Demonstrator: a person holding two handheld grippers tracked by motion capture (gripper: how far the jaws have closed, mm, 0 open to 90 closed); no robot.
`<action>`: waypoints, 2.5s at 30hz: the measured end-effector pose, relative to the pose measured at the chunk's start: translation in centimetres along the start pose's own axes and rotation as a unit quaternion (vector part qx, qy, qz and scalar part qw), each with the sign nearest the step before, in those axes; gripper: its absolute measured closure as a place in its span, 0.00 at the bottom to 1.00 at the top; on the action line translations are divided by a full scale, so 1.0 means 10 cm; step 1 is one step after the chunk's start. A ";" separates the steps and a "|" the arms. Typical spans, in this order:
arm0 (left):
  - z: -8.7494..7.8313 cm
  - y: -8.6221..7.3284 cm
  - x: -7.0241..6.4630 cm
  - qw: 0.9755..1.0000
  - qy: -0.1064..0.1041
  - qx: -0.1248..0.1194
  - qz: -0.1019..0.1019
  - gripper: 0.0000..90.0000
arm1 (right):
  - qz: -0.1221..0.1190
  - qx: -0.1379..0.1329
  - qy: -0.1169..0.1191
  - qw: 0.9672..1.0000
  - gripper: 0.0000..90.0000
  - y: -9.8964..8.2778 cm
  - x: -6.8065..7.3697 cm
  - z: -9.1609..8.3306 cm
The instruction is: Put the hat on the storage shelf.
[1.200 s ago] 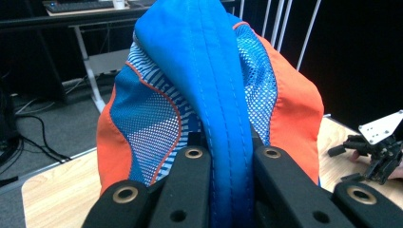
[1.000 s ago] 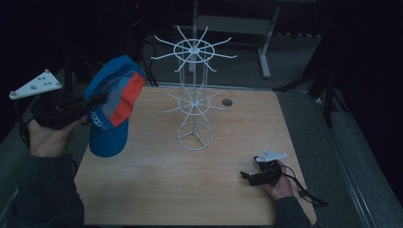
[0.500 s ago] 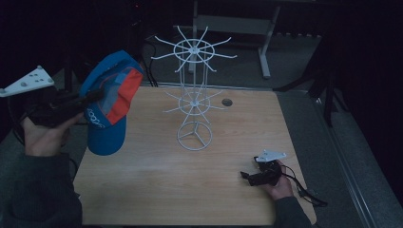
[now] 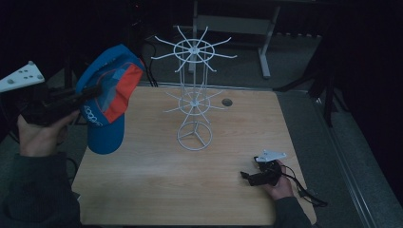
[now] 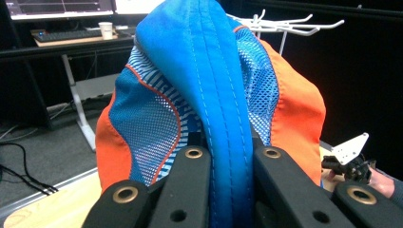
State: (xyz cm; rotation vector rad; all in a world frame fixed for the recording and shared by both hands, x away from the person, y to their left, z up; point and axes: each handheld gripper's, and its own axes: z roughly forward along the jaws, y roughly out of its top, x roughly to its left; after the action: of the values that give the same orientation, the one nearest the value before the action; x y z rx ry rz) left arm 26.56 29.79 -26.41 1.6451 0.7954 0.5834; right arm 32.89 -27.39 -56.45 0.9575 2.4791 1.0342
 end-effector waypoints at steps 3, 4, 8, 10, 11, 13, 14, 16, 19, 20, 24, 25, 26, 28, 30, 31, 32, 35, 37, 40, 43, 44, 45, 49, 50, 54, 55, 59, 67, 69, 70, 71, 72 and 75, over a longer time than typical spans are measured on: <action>-0.01 0.02 0.00 1.000 0.000 -0.001 0.002 0.98 | 0.000 0.000 0.000 1.000 0.12 0.00 0.00 0.00; -0.01 0.04 -0.01 1.000 -0.001 -0.003 0.003 0.98 | 0.000 0.000 0.000 1.000 0.12 0.00 0.00 0.00; -0.01 0.08 -0.01 1.000 -0.007 -0.015 0.001 0.98 | 0.000 0.000 0.000 1.000 0.12 0.00 0.00 0.00; -0.01 0.10 -0.02 1.000 -0.010 -0.016 0.003 0.98 | 0.000 0.000 0.000 1.000 0.12 0.00 0.00 0.00; -0.01 0.10 -0.02 1.000 -0.010 -0.016 0.003 0.98 | 0.000 0.000 0.000 1.000 0.12 0.00 0.00 0.00; -0.01 0.12 -0.03 1.000 -0.016 -0.022 0.002 0.98 | 0.000 0.000 0.000 1.000 0.12 0.00 0.00 0.00; -0.01 0.14 -0.04 0.999 -0.019 -0.025 0.003 0.98 | 0.000 0.000 0.000 1.000 0.12 0.00 0.00 0.00; -0.01 0.17 -0.05 0.999 -0.022 -0.032 0.004 0.98 | 0.000 0.000 0.000 1.000 0.12 0.00 0.00 0.00; -0.01 0.18 -0.06 0.999 -0.025 -0.036 0.005 0.98 | 0.000 0.000 0.000 1.000 0.12 0.00 0.00 0.00; 0.00 0.19 -0.06 0.999 -0.034 -0.043 0.002 0.98 | 0.000 0.000 0.000 1.000 0.12 0.00 0.00 0.00; 0.04 0.19 -0.09 0.997 -0.053 -0.049 0.003 0.98 | 0.000 0.000 0.000 1.000 0.12 0.00 0.00 0.00; 0.04 0.19 -0.09 0.997 -0.053 -0.049 0.003 0.98 | 0.000 0.000 0.000 1.000 0.12 0.00 0.00 0.00; 0.08 0.19 -0.11 0.997 -0.059 -0.044 0.010 0.98 | 0.000 0.000 0.000 1.000 0.12 0.00 0.00 0.00; 0.12 0.18 -0.13 0.997 -0.064 -0.038 0.015 0.98 | 0.000 0.000 0.000 1.000 0.12 0.00 0.00 0.00; 0.17 0.16 -0.15 0.997 -0.072 -0.030 0.021 0.98 | 0.000 0.000 0.000 1.000 0.12 0.00 0.00 0.00; 0.17 0.16 -0.15 0.997 -0.072 -0.030 0.021 0.98 | 0.000 0.000 0.000 1.000 0.12 0.00 0.00 0.00; 0.22 0.14 -0.17 0.996 -0.082 -0.022 0.025 0.98 | 0.000 0.000 0.000 1.000 0.12 0.00 0.00 0.00; 0.27 0.10 -0.17 0.995 -0.094 -0.011 0.029 0.98 | 0.000 0.000 0.000 1.000 0.12 0.00 0.00 0.00; 0.31 0.03 -0.16 0.994 -0.100 0.002 0.032 0.98 | 0.000 0.000 0.000 1.000 0.12 0.00 0.00 0.00; 0.37 -0.10 -0.13 0.993 -0.108 0.025 0.030 0.98 | 0.000 0.000 0.000 1.000 0.12 0.00 0.00 0.00; 0.42 -0.16 -0.11 0.993 -0.106 0.047 0.032 0.98 | 0.000 0.000 0.000 1.000 0.12 0.00 0.00 0.00; 0.47 -0.21 -0.10 0.991 -0.102 0.078 0.035 0.97 | 0.000 0.000 0.000 1.000 0.12 0.00 0.00 0.00; 0.47 -0.21 -0.10 0.991 -0.102 0.078 0.035 0.97 | 0.000 0.000 0.000 1.000 0.12 0.00 0.00 0.00; 0.54 -0.23 -0.14 0.990 -0.097 0.098 0.042 0.87 | 0.000 0.000 0.000 1.000 0.12 0.00 0.00 0.00; 0.56 -0.23 -0.15 0.990 -0.094 0.096 0.040 0.83 | 0.000 0.000 0.000 1.000 0.12 0.00 0.00 0.00; 0.56 -0.22 -0.14 0.992 -0.080 0.088 0.030 0.68 | -0.001 0.000 0.000 1.000 0.12 0.00 0.00 0.00; 0.56 -0.22 -0.14 0.992 -0.080 0.088 0.030 0.65 | -0.001 0.000 0.000 1.000 0.12 0.00 0.00 0.00; 0.52 -0.20 -0.12 0.996 -0.045 0.077 0.022 0.54 | 0.000 0.001 0.000 1.000 0.12 0.00 0.00 0.00; 0.44 -0.21 -0.13 0.997 0.008 0.069 0.022 0.48 | 0.001 0.001 0.000 1.000 0.12 0.00 0.00 0.00; 0.44 -0.23 -0.13 0.997 0.027 0.069 0.017 0.48 | 0.000 0.001 0.000 1.000 0.12 0.00 0.00 0.00; 0.44 -0.27 -0.12 0.996 0.042 0.071 0.012 0.48 | 0.001 0.001 0.000 1.000 0.12 0.00 0.00 0.00; 0.44 -0.27 -0.12 0.996 0.042 0.071 0.012 0.48 | 0.001 0.001 0.000 1.000 0.12 0.00 0.00 0.00; 0.44 -0.32 -0.09 0.996 0.056 0.072 0.003 0.48 | 0.001 0.002 0.000 1.000 0.12 0.00 0.00 0.00; 0.43 -0.37 -0.05 0.995 0.067 0.071 -0.009 0.48 | 0.001 0.001 0.001 1.000 0.12 0.00 0.00 0.00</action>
State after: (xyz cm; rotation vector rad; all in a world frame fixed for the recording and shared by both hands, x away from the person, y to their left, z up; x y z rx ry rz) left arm 28.70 27.10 -30.94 1.7390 0.9685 0.6416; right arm 32.86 -27.38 -56.45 0.9609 2.4811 1.0333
